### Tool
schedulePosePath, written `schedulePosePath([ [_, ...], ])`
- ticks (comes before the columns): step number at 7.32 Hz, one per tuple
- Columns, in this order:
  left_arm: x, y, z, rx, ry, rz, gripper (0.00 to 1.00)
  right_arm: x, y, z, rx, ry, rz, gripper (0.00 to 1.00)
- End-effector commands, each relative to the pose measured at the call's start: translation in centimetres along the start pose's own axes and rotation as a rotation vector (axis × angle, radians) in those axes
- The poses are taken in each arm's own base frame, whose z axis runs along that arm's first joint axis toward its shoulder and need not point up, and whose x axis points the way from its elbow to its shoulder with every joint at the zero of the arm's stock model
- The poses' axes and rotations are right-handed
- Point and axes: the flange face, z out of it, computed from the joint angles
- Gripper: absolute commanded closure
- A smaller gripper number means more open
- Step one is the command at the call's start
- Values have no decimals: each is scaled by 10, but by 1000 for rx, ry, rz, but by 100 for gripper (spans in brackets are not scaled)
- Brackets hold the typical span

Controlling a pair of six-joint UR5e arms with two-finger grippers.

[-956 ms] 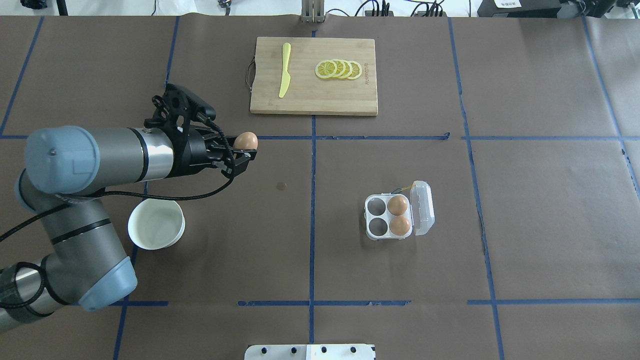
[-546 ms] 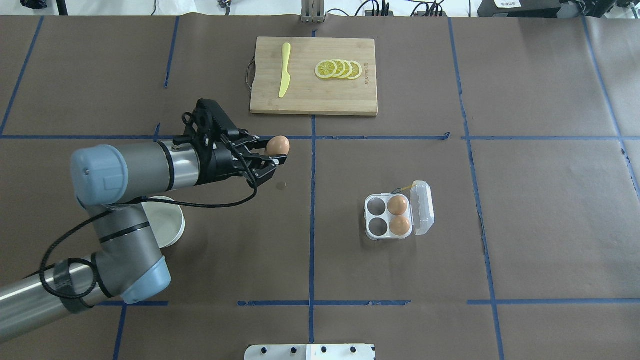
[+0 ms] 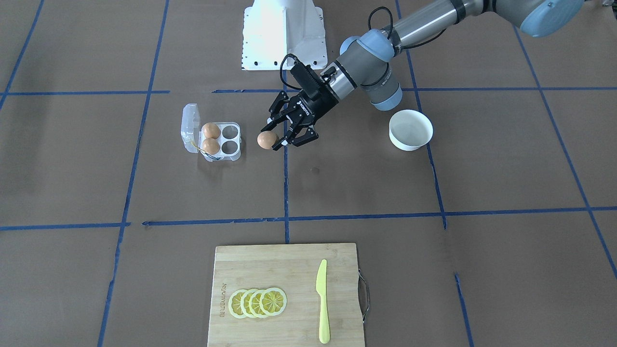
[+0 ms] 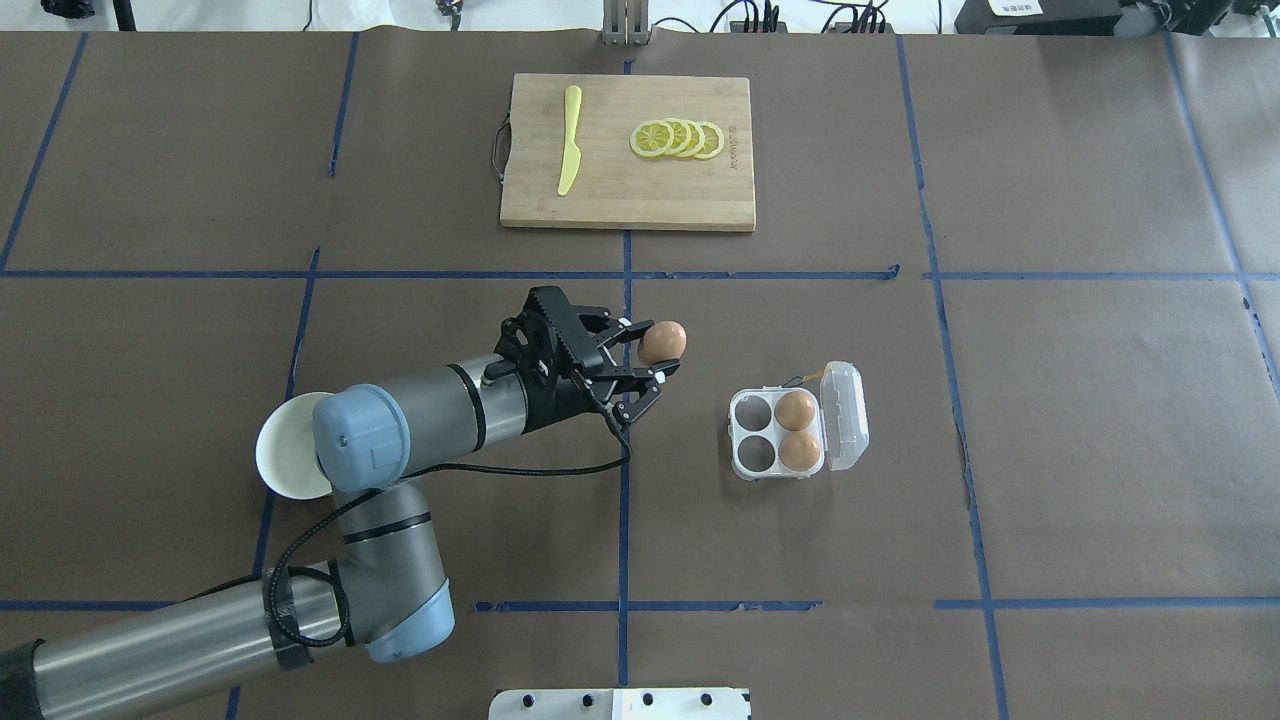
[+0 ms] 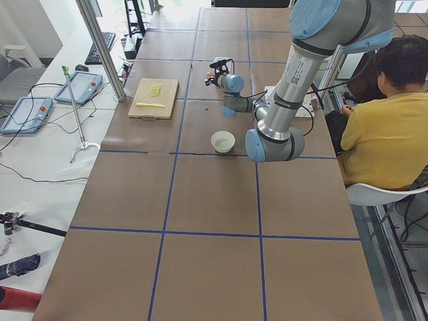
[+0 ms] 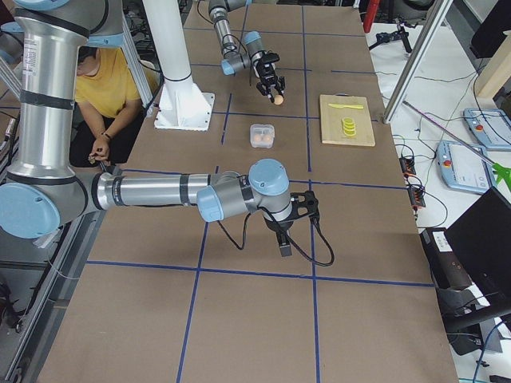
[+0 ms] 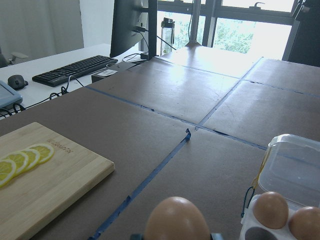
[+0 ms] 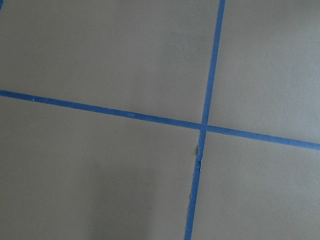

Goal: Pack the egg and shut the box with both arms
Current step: 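Lift the egg with the left gripper and carry it toward the carton, then lower the egg into an empty carton cup and open the left gripper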

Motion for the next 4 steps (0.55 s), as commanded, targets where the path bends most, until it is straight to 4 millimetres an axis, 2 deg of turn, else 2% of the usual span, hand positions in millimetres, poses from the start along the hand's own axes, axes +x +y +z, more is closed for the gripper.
schedulePosePath([
  [1,66,5,44,-1,9,-15,95,1,1,1,-2,0,2,0],
  [3,80,5,50,-5,25,-19,90,3,2,3,-7,1,5,0],
  [4,83,2,60,-10,24,-18,90,3,1,3,-5,1,5,0],
])
